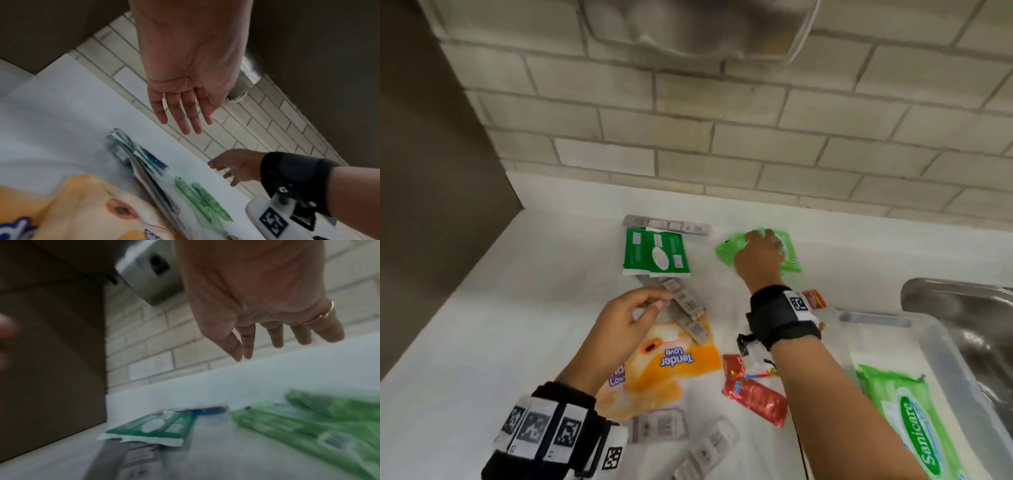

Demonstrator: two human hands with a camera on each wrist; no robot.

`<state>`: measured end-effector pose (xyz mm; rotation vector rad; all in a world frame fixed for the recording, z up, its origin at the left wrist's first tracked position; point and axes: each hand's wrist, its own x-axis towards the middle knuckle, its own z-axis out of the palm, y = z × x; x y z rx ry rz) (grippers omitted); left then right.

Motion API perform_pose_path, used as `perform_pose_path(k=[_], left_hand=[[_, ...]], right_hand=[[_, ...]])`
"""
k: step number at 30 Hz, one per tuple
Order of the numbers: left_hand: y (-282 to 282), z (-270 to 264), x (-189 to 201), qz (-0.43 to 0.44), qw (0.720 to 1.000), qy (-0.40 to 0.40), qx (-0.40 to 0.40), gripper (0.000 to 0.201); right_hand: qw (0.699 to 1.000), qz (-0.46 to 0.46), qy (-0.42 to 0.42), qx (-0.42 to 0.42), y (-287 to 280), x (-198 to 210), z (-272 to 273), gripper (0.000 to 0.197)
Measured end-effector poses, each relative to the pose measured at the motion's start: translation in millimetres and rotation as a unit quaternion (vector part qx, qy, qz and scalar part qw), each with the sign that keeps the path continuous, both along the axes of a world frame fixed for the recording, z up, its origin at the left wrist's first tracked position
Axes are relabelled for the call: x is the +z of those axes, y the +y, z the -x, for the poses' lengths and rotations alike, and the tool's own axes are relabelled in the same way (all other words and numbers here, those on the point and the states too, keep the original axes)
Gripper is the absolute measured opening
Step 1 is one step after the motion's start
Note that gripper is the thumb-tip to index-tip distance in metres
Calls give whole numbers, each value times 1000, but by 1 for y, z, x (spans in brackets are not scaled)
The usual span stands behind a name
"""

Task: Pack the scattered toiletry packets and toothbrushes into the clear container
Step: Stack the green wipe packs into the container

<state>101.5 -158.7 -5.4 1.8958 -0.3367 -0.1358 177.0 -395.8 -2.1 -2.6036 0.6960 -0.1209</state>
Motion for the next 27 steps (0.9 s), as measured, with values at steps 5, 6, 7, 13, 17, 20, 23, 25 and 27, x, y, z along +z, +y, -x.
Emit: perform_pose_path(k=[5, 6, 7, 13, 17, 20, 23, 25, 27], left_hand=[[8, -24, -19, -36, 999, 19, -10, 26], [7, -28, -20, -41, 999, 25, -14, 26], [5, -33, -21, -50, 998, 28, -20, 25], [-35, -72, -6, -137, 983, 21, -119, 25], [-90, -106, -14, -202, 967, 3, -152, 24], [-140, -135, -32, -264, 952, 24, -154, 40], [-177, -157, -47, -335, 933, 25, -133, 58], [-196, -162, -55, -366, 922, 5, -125, 64], [-204, -161, -54, -401, 910, 7, -105, 65]], right_hand=[[993, 4, 96, -69, -40, -37, -37, 53], [989, 9, 127, -69, -47, -44, -38, 55], [987, 21, 147, -67, -53, -50, -37, 57], [995, 65, 76, -19, -51, -39, -21, 73], [993, -59, -52, -82, -35, -9, 16, 73], [961, -180, -172, -120, -19, 9, 49, 75], [878, -348, -277, -175, -9, 23, 80, 68], [799, -459, -314, -229, -6, 30, 97, 59], [714, -560, -332, -258, -3, 31, 107, 56]])
